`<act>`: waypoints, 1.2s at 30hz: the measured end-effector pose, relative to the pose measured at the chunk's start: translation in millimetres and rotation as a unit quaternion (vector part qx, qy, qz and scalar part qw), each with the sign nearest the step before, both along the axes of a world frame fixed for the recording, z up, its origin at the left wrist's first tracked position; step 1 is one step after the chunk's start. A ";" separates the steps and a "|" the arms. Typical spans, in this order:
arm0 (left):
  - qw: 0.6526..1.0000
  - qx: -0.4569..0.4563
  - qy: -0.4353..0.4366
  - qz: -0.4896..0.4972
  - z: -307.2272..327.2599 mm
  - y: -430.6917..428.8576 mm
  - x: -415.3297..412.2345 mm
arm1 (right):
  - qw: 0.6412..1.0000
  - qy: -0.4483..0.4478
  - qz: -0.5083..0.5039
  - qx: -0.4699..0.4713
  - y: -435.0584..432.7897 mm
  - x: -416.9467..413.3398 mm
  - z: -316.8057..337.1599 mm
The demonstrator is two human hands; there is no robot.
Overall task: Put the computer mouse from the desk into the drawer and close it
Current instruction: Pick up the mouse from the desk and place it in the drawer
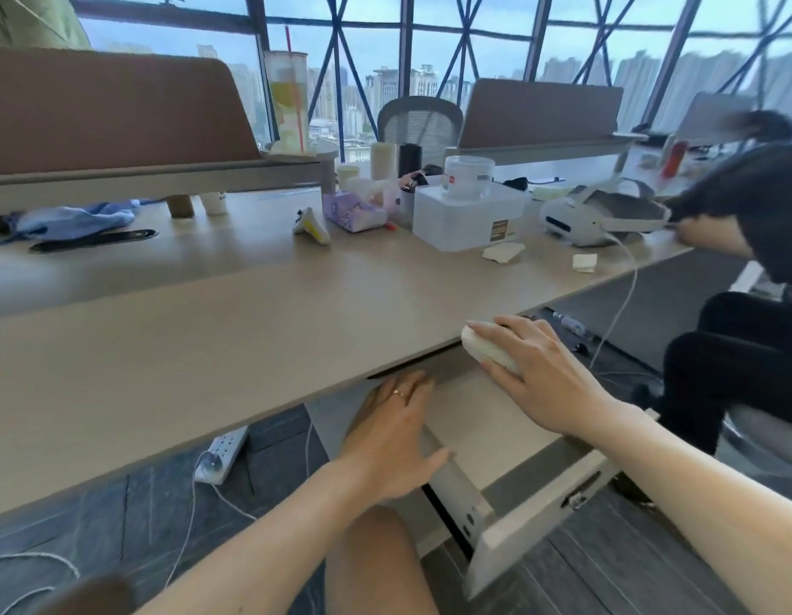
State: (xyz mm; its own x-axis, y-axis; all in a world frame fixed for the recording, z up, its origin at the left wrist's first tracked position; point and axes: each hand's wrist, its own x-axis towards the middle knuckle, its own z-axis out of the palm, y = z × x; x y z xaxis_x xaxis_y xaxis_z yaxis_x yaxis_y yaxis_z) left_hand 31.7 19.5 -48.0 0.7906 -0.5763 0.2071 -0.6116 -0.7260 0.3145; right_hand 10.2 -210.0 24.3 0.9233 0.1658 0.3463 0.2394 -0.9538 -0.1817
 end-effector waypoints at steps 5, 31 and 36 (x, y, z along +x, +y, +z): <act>1.000 0.008 0.011 0.026 -20.9 -16.2 9.5 | 0.999 0.037 -0.024 0.018 -24.9 2.0 -27.5; 0.990 0.027 -0.126 0.048 -60.7 -30.4 13.5 | 0.926 0.354 -0.118 -0.063 -44.5 73.0 -132.7; 0.990 0.003 -0.136 0.040 -62.9 -31.8 14.0 | 0.924 0.357 -0.112 -0.083 -44.3 72.2 -137.1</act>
